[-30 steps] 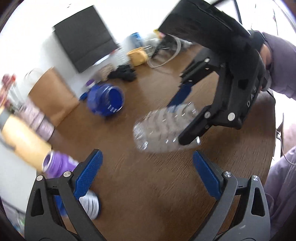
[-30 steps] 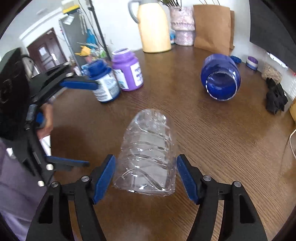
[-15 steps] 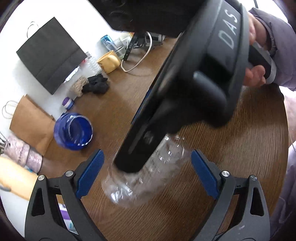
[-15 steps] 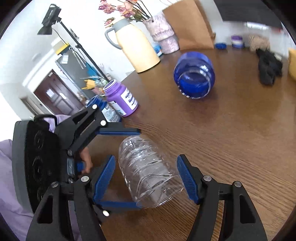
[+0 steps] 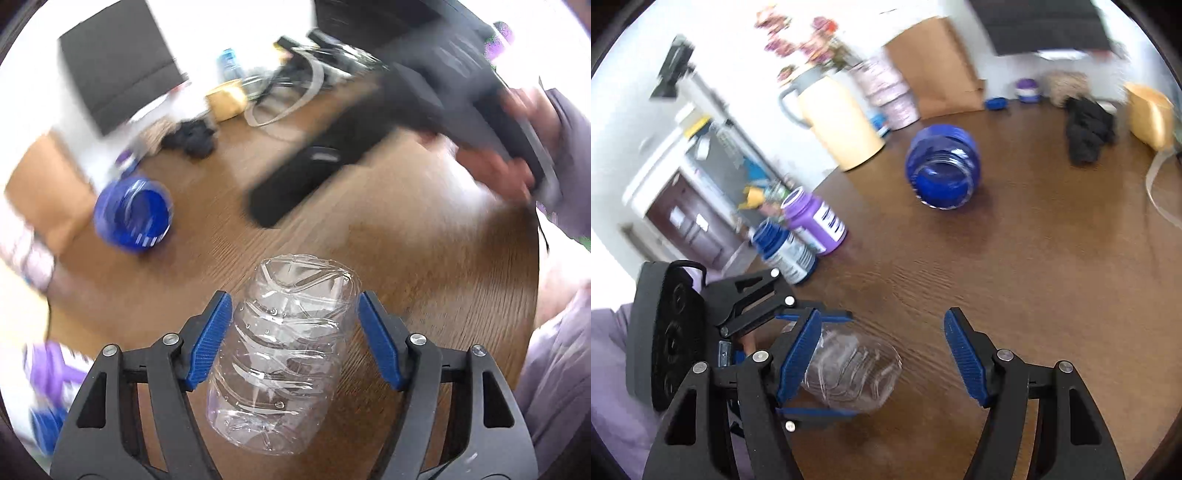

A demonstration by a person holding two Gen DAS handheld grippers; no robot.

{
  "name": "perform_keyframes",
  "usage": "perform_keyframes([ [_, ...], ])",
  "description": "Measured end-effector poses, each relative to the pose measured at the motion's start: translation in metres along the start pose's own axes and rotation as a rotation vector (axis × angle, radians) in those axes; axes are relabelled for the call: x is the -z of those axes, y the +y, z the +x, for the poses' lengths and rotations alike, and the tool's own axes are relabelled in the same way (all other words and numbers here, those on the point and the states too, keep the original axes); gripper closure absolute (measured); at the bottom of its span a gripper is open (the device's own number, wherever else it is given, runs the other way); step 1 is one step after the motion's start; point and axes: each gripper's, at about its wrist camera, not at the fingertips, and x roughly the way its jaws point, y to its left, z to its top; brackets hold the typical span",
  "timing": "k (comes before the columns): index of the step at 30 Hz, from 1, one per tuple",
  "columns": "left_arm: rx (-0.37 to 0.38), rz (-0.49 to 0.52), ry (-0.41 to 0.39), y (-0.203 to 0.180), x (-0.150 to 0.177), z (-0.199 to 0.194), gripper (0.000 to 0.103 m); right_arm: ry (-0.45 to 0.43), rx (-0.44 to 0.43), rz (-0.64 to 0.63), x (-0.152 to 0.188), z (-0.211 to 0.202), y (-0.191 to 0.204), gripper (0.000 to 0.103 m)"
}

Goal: Flip cup upright
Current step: 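Rotate the right tool to turn the clear bottle upright, then lower the upright clear bottle onto the table with the right tool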

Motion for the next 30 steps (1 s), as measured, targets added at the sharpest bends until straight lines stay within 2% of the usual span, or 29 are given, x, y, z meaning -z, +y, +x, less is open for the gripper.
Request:
perform_keyframes([
  [3,-0.062,-0.145,-0.053,0.019,0.010,-0.011,0.042,0.013,0.034,0.099,0.006,0.007,0.000,0.030],
  [6,-0.125,-0.282,-0.108,0.034,0.020,-0.029,0.042,0.018,-0.055,0.202,0.015,0.014,0.005,0.030],
  [8,-0.135,-0.319,-0.148,0.039,0.024,-0.040,0.042,0.031,-0.117,0.225,0.019,0.020,0.011,0.030],
  [11,-0.098,-0.304,-0.103,0.031,0.024,-0.036,0.038,0.074,-0.137,0.213,0.019,0.032,0.023,0.030],
  [13,-0.109,-0.270,-0.082,0.026,0.027,-0.034,0.036,0.088,-0.151,0.209,0.019,0.040,0.029,0.030],
  [16,-0.143,-0.248,-0.007,0.025,0.030,-0.022,0.013,0.099,-0.130,0.199,0.022,0.046,0.035,0.029],
  [21,-0.022,-0.300,0.024,0.041,0.049,-0.029,0.013,0.071,-0.096,0.219,0.026,0.033,0.030,0.029],
  [22,-0.009,-0.300,0.020,0.042,0.051,-0.031,0.016,0.064,-0.094,0.227,0.027,0.030,0.029,0.029],
  [23,-0.001,-0.296,0.018,0.041,0.052,-0.032,0.032,0.060,-0.099,0.237,0.028,0.029,0.027,0.028],
  [24,0.009,-0.289,0.021,0.039,0.052,-0.032,0.042,0.062,-0.096,0.247,0.029,0.028,0.026,0.028],
  [28,0.015,-0.303,-0.006,0.033,0.052,-0.033,0.042,0.076,-0.113,0.265,0.035,0.030,0.026,0.026],
  [30,-0.027,-0.323,-0.036,0.032,0.052,-0.037,0.043,0.095,-0.117,0.296,0.041,0.034,0.026,0.026],
])
